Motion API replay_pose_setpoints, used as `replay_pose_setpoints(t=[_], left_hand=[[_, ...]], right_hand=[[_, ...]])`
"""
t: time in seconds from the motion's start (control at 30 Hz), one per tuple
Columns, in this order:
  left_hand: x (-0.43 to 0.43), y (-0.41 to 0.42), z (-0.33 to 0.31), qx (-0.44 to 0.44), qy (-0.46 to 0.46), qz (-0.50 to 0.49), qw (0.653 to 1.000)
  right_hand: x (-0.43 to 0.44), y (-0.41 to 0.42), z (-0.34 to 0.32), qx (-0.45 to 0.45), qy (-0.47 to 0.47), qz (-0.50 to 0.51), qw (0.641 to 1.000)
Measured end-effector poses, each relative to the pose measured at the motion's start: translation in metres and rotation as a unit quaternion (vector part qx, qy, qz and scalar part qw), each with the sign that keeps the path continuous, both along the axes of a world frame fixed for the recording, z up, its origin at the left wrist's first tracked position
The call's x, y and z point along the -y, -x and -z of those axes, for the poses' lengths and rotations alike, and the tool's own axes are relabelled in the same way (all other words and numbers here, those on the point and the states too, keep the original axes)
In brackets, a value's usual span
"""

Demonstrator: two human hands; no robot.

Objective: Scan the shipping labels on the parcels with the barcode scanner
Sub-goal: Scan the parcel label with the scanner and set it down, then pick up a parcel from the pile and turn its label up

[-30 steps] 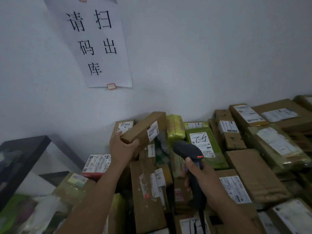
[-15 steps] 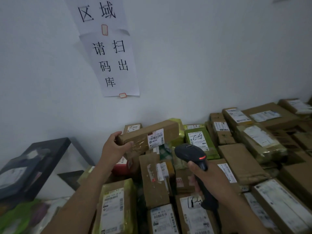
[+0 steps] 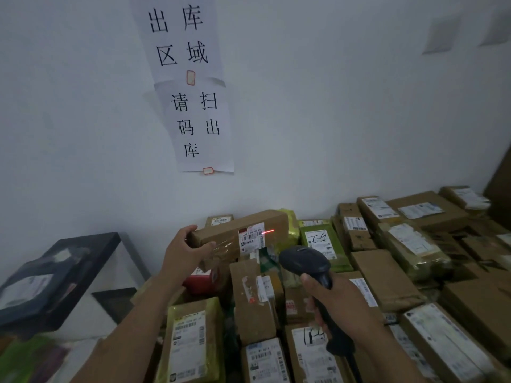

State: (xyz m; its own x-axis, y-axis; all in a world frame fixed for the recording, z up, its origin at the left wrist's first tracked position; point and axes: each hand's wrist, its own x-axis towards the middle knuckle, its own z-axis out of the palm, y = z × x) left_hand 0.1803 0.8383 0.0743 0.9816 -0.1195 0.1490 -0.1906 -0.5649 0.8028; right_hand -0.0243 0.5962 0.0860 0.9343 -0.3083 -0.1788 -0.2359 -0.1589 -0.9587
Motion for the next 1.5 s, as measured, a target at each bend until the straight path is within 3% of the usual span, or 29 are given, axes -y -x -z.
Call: replay_pose_setpoints(t=[0.27, 0.53, 0.93, 1.07, 1.27, 1.4, 1.5], left_hand=[[0.004, 0.0, 0.001, 0.019, 0.008, -0.006, 1.0], [0.055, -0.006, 0.017, 0.054, 0.03, -0.013, 0.998], [0.186, -0.011, 0.076, -0.07, 0.114, 0.021, 0.991], [0.222, -0.013, 0.105, -0.071, 0.06, 0.088, 0.992], [0.225, -0.032, 0.126, -0.093, -0.053, 0.239, 0.965], [0.2, -0.06, 0.125, -0.082, -0.023, 0.18, 0.98], [0.178, -0.1, 0.134, -0.052, -0.131, 0.121, 0.983]], right_hand=[[0.001, -0.013, 0.002, 0.025, 0.008, -0.009, 1.0], [0.038, -0.052, -0.012, 0.084, -0.051, 0.075, 0.992], [0.129, -0.116, 0.009, 0.108, -0.134, 0.191, 0.966], [0.132, -0.128, 0.032, 0.097, -0.124, 0.181, 0.971], [0.126, -0.162, 0.057, 0.049, -0.103, 0.155, 0.981], [0.118, -0.187, 0.083, 0.041, -0.129, 0.108, 0.985], [0.116, -0.202, 0.097, 0.027, -0.104, 0.083, 0.991]])
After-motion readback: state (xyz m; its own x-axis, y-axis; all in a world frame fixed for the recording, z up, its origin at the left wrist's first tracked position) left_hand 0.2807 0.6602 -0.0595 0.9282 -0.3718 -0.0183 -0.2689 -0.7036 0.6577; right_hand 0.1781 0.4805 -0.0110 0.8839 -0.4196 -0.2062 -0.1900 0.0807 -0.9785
